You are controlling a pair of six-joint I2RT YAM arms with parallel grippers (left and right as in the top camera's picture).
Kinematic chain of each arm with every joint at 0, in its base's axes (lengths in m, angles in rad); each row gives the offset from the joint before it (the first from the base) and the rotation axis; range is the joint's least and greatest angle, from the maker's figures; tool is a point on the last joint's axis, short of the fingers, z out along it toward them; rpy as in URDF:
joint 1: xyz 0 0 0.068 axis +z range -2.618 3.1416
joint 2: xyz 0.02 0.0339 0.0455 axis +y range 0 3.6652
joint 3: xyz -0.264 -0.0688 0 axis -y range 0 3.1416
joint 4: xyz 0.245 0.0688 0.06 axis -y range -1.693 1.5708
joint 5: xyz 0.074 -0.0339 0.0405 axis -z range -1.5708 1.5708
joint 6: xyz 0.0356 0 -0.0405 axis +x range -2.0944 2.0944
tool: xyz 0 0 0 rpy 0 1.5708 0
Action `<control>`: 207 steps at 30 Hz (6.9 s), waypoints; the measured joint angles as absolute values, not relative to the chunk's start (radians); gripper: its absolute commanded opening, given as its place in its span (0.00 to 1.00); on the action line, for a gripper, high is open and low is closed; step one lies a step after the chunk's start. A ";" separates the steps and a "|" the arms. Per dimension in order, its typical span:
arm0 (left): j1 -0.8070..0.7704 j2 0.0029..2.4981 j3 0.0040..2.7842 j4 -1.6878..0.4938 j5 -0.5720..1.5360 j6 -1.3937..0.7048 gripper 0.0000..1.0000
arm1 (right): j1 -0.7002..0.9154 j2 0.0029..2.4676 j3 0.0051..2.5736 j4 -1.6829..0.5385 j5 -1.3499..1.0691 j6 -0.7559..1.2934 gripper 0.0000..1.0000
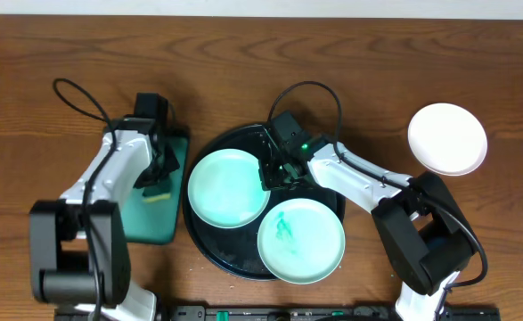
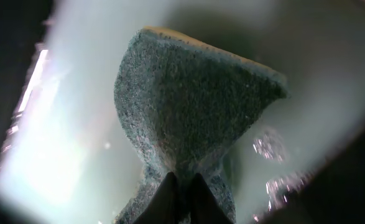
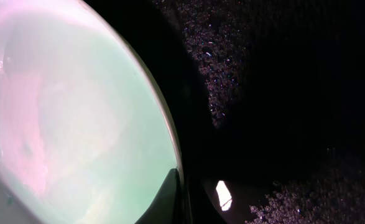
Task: Clean dirty plates on tray and stack at the side
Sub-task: 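Return the sponge to the basin with the left gripper and release, then lift the green plate off the tray with the right gripper, then carry the green plate right and stack it on the white plate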
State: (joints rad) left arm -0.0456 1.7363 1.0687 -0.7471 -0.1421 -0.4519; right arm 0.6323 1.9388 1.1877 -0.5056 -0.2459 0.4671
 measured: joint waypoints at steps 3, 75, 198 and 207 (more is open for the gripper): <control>-0.046 1.762 1.068 -0.737 -0.142 -0.452 0.07 | 0.632 1.939 1.188 -0.506 -0.246 0.467 0.01; -0.049 1.238 1.068 -1.010 -0.029 -0.500 0.80 | 0.619 1.949 1.183 -0.412 -0.192 0.574 0.10; -0.049 1.238 1.068 -1.021 -0.029 -0.473 0.81 | 1.131 1.541 1.174 -0.508 1.523 -0.400 0.01; -0.049 1.238 1.068 -1.021 -0.029 -0.473 0.81 | 1.131 1.542 1.174 -0.508 1.523 -0.413 0.01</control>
